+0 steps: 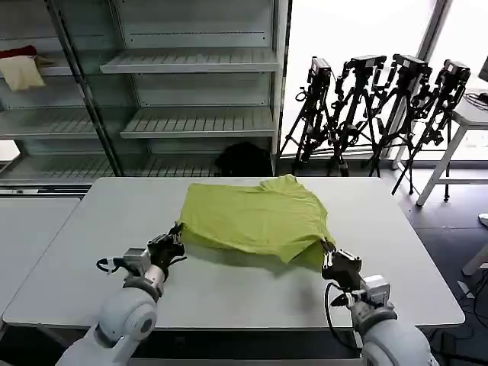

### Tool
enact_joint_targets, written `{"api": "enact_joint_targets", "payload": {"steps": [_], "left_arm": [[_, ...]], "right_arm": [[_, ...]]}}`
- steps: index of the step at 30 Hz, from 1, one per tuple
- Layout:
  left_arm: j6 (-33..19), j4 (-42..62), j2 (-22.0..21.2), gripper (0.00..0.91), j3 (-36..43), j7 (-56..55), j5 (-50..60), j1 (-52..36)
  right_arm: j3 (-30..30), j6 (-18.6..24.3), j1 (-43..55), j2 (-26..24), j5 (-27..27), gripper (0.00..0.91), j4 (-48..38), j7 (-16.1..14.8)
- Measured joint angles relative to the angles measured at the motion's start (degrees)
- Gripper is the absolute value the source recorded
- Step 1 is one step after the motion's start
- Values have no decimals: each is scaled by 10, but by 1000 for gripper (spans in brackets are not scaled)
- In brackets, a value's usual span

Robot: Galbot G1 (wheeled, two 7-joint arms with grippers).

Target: Fold and organize the clothes.

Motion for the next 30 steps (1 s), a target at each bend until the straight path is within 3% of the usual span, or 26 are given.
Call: {"api": "enact_joint_targets", "payload": {"steps": [17,30], "left_arm": [[-1,95,-49,0,25,-33,21,-86],[-3,123,-57,0,25,-23,48,-84]], "right_arm": [[-28,59,123,4,-18,0,-134,-64],[-23,100,123,2,-32,0,-170,-95]]}}
